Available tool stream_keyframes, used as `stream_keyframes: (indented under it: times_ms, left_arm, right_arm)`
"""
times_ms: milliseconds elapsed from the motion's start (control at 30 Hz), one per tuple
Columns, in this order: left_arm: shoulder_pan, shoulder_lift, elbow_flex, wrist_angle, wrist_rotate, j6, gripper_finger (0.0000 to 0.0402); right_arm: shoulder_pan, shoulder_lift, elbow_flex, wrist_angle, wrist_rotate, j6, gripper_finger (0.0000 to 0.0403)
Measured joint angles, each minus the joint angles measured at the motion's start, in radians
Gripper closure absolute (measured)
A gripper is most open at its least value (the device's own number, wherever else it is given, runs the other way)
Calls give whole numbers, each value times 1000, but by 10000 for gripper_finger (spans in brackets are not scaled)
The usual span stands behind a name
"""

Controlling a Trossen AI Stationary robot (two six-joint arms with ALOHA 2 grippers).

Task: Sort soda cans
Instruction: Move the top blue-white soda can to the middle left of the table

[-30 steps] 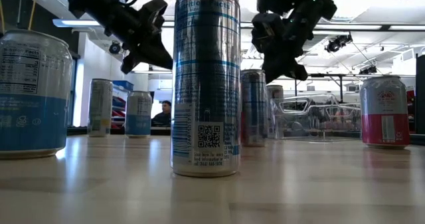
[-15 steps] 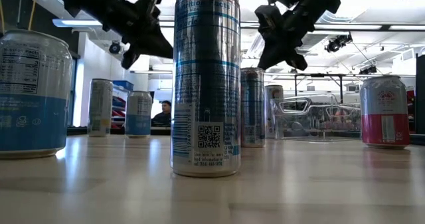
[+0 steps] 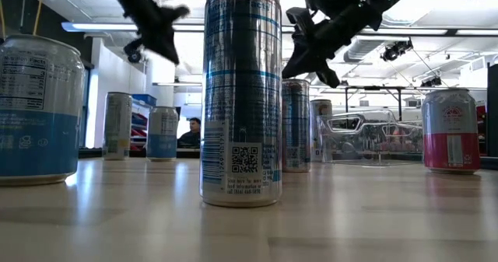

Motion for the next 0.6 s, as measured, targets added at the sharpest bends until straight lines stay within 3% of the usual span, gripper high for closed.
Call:
stream_keyframes:
  times_ms: [100, 400, 600]
  left_arm:
    - [52, 66, 0, -36, 76, 5, 401]
    - [166, 262, 0, 10, 88, 3, 401]
    - [203, 301, 2, 66, 104, 1, 401]
  right_arm:
    - [0, -3, 0, 27, -1, -4, 403]
    - [0, -5, 0, 69, -19, 6, 403]
    - [9, -5, 0, 74, -25, 21, 403]
